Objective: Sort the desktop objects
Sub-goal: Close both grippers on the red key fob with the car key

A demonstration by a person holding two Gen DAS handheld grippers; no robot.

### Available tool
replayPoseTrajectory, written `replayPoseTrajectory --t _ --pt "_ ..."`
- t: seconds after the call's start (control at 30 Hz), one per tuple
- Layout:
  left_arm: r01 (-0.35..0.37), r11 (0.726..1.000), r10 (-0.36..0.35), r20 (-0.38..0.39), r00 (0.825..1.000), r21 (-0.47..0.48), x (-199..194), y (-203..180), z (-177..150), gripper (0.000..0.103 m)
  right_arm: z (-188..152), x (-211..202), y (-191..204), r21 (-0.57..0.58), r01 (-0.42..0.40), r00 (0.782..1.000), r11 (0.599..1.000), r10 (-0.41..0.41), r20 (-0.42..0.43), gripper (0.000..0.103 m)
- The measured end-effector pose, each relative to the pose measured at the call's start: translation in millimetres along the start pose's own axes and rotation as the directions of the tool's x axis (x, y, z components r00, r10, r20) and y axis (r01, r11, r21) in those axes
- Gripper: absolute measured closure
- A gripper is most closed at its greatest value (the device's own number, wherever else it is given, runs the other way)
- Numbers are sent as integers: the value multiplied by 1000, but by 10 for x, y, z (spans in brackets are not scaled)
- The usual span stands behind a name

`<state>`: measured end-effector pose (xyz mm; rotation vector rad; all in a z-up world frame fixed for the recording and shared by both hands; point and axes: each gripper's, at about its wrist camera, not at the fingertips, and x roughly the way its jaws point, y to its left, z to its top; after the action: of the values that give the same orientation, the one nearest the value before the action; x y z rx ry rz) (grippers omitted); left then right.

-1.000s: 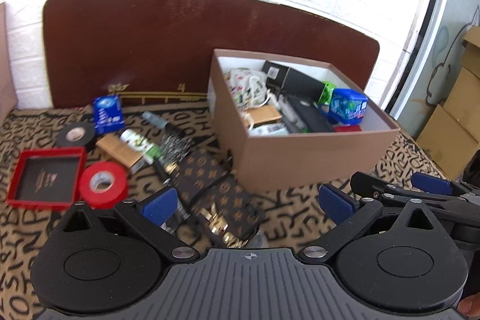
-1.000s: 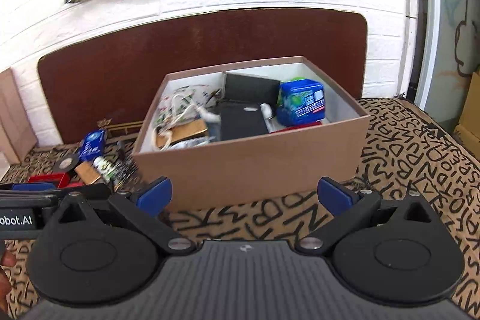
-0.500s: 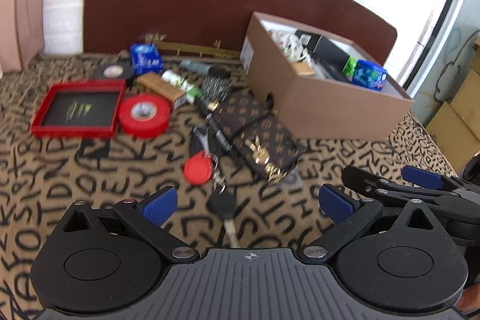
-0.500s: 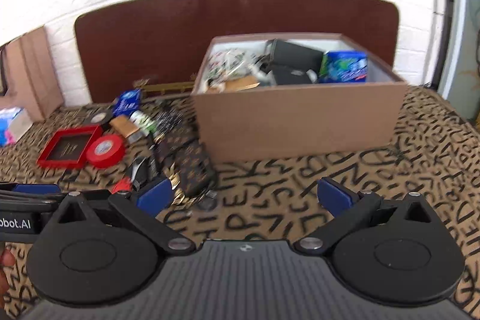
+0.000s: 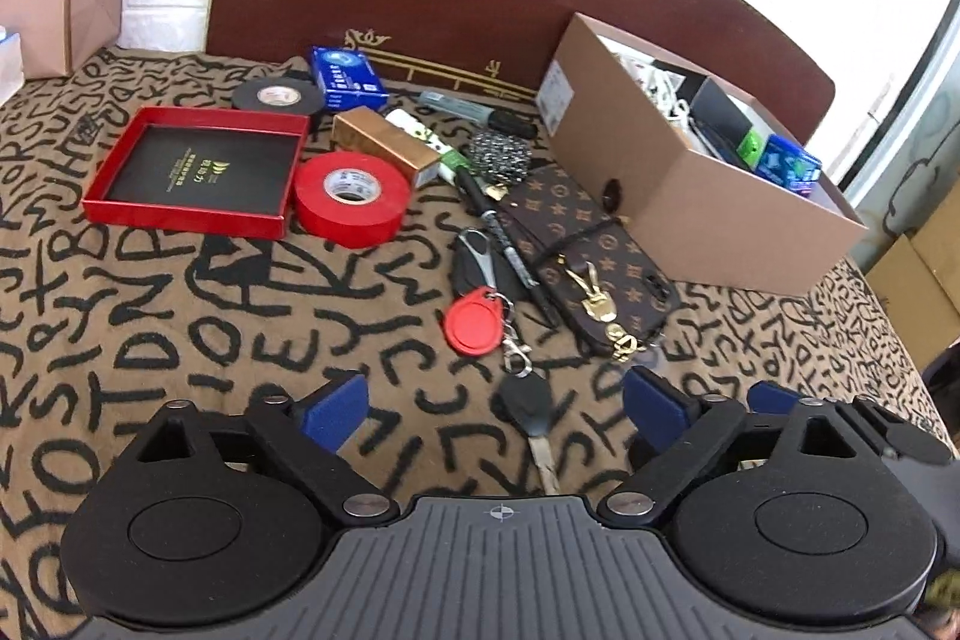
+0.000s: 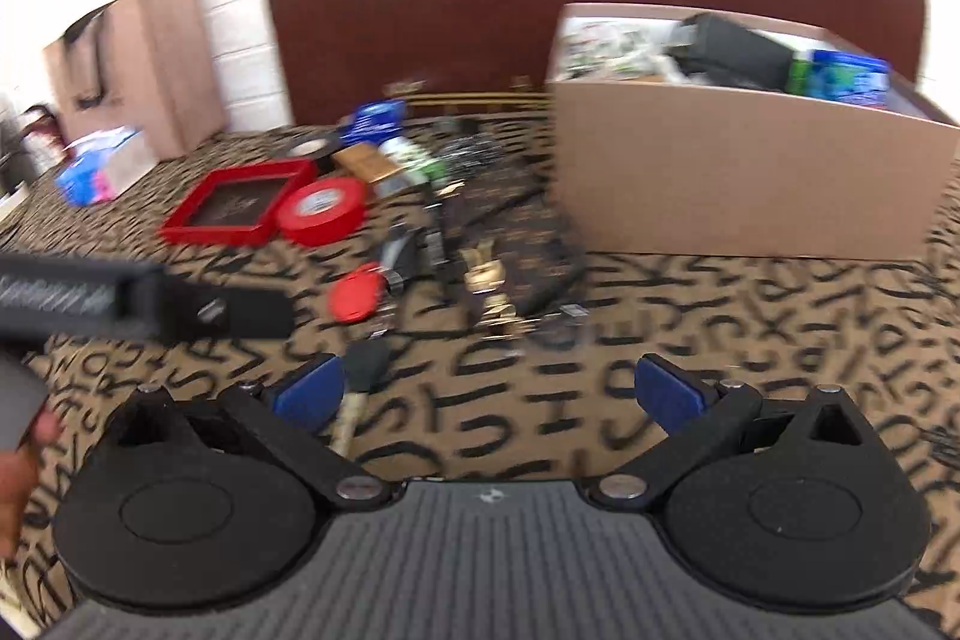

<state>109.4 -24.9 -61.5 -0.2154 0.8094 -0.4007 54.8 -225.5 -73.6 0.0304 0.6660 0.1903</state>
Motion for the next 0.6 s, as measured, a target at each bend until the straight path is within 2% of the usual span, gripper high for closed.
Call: replayPoseTrajectory --t 0.17,0.23,0.4,0.6 --pt "15 1000 -15 -24 1000 3 178 94 98 24 -22 139 247 -92 -57 998 994 58 2 3" --pt "24 1000 -23 -38 999 8 259 122 137 34 -12 212 301 -103 -81 997 991 81 -10 9" --pt "32 999 -32 -67 997 3 483 169 272 48 32 409 373 -112 -117 993 987 113 -39 22" --pt "45 999 -43 -83 996 15 728 128 440 48 70 643 404 -107 -130 990 986 123 -71 35"
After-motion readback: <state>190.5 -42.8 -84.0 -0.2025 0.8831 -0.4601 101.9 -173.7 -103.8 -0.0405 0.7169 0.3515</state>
